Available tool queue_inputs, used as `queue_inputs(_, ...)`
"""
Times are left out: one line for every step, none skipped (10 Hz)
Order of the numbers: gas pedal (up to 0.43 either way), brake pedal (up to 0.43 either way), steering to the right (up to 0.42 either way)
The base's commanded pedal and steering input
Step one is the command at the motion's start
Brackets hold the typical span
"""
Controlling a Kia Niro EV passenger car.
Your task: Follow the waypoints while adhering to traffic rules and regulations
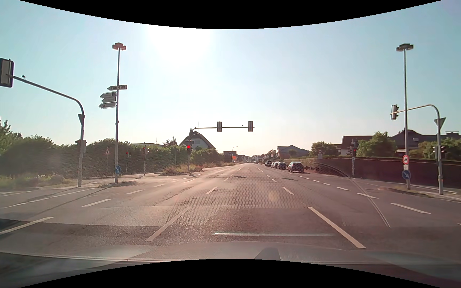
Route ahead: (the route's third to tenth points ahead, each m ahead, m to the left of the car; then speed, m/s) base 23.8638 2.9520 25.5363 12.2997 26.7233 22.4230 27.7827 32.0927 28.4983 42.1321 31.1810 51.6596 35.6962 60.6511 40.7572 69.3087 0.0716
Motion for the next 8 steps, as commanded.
queue_inputs(0.000, 0.256, -0.001)
queue_inputs(0.000, 0.256, -0.001)
queue_inputs(0.000, 0.256, -0.001)
queue_inputs(0.000, 0.256, -0.001)
queue_inputs(0.000, 0.256, -0.001)
queue_inputs(0.000, 0.256, -0.001)
queue_inputs(0.000, 0.256, -0.001)
queue_inputs(0.000, 0.256, -0.001)
